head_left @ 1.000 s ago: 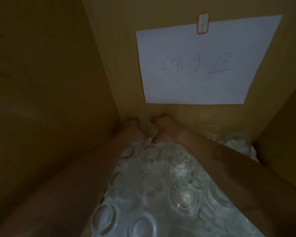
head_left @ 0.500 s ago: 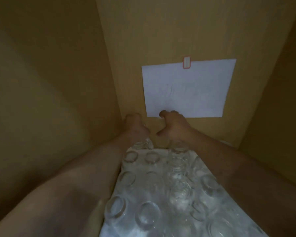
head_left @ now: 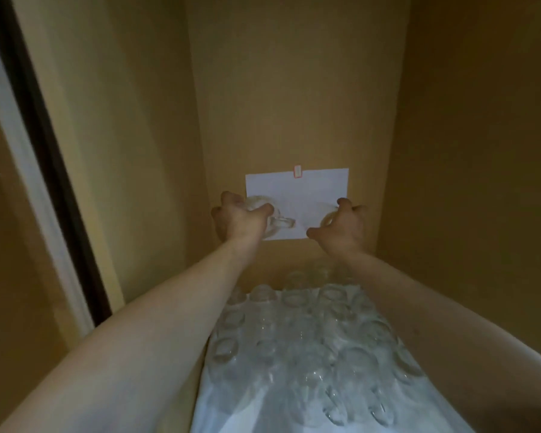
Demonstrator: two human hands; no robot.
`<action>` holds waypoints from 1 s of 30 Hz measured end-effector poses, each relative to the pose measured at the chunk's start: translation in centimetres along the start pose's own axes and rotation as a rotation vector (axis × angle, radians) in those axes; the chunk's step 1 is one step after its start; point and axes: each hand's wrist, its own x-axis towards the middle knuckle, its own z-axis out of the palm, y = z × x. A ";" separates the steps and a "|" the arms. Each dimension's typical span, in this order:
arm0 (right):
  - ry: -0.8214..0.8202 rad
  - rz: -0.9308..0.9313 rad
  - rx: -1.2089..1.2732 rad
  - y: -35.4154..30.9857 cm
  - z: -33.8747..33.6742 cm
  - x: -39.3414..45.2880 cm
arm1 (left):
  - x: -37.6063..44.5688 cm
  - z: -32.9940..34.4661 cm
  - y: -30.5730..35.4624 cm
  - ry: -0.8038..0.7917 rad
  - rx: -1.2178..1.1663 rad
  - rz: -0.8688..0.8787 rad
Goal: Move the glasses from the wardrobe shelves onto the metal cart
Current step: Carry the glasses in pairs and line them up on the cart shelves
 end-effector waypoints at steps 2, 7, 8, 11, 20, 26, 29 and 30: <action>0.034 0.052 0.062 -0.2 -1.9 -2.4 | -1.8 -1.1 0.5 -0.030 -0.200 -0.064; 0.143 0.092 0.212 -0.1 -6.0 -8.5 | -6.7 -4.3 0.8 -0.252 -0.689 -0.344; 0.167 0.084 0.239 0.0 -6.6 -9.8 | -7.9 -5.0 0.8 -0.324 -0.754 -0.396; 0.231 0.092 0.288 0.0 -8.4 -13.6 | -11.4 -7.2 1.1 -0.539 -0.919 -0.491; 0.445 0.054 0.284 1.2 -13.0 -22.7 | -20.4 -10.0 0.7 -0.739 -1.190 -0.675; 0.558 0.067 0.256 3.7 -17.2 -26.4 | -25.8 -7.1 0.8 -0.878 -1.207 -0.703; 0.609 0.081 0.264 6.6 -20.2 -27.5 | -29.8 -4.0 1.3 -0.983 -1.132 -0.722; 0.622 0.089 0.263 7.8 -21.4 -27.9 | -31.3 -2.9 1.5 -1.002 -1.120 -0.730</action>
